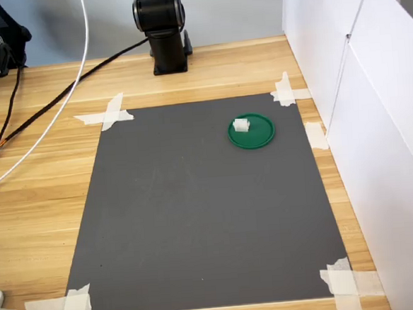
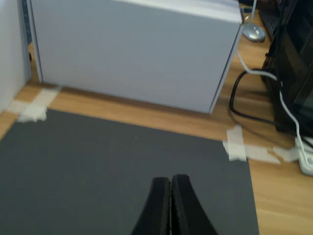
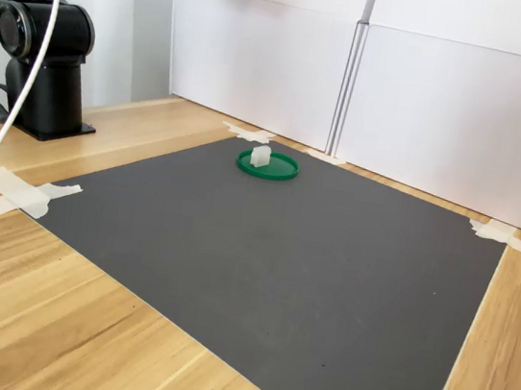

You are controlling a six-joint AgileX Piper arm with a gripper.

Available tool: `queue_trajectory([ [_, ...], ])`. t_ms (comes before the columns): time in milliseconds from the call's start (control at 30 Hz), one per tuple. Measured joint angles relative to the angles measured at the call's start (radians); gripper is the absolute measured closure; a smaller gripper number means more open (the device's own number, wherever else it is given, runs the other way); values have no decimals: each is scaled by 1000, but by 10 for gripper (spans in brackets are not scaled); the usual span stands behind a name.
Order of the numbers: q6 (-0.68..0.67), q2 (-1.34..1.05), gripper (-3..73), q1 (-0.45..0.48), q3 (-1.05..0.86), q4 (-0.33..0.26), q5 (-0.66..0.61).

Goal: Grasp a white terminal and put it in the green lid.

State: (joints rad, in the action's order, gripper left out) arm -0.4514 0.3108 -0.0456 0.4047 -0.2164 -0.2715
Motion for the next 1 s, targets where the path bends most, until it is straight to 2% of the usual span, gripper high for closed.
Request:
queue_trajectory([
  [100,-7,-22,716,0,-62,25,1],
  [167,-9,-36,716,0,-102,21,0],
  [400,9,-82,716,0,-153,-83,-1],
  [567,102,-86,716,0,-162,-112,-17],
  [700,120,-91,716,0,-165,-151,-39],
  [1000,122,-183,716,0,-165,-144,-44],
])
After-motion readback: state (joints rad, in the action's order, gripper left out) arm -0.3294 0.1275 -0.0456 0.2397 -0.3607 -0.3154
